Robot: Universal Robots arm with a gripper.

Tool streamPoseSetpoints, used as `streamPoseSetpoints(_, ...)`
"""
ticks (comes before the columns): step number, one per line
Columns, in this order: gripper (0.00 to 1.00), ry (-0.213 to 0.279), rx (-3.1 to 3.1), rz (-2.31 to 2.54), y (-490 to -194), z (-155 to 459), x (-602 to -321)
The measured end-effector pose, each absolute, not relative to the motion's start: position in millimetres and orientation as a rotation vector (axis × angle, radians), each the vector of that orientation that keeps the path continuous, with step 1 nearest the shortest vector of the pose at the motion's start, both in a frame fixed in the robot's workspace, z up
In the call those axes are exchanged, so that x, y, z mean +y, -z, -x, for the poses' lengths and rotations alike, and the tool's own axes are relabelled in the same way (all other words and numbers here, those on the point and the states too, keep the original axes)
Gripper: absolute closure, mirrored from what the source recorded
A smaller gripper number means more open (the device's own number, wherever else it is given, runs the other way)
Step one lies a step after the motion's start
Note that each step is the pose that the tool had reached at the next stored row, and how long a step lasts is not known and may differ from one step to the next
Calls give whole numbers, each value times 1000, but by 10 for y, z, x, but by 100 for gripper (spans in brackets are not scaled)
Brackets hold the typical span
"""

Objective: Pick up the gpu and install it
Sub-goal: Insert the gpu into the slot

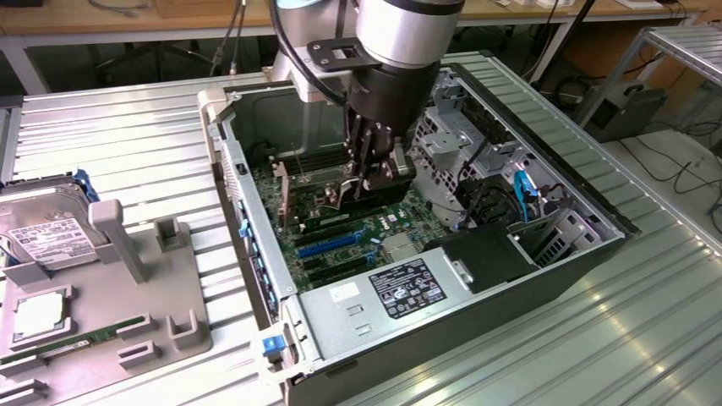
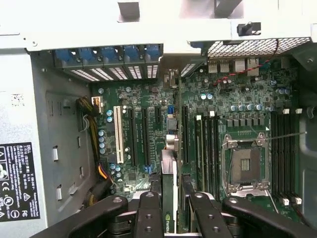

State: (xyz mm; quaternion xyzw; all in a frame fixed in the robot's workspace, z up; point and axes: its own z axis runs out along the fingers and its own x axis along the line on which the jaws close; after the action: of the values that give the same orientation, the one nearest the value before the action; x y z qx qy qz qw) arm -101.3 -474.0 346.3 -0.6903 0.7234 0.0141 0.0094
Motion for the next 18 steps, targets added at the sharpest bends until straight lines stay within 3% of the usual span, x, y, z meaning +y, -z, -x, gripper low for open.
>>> streamPoseSetpoints(18,74,-35,2218,2190,-3098,1050,-4649)
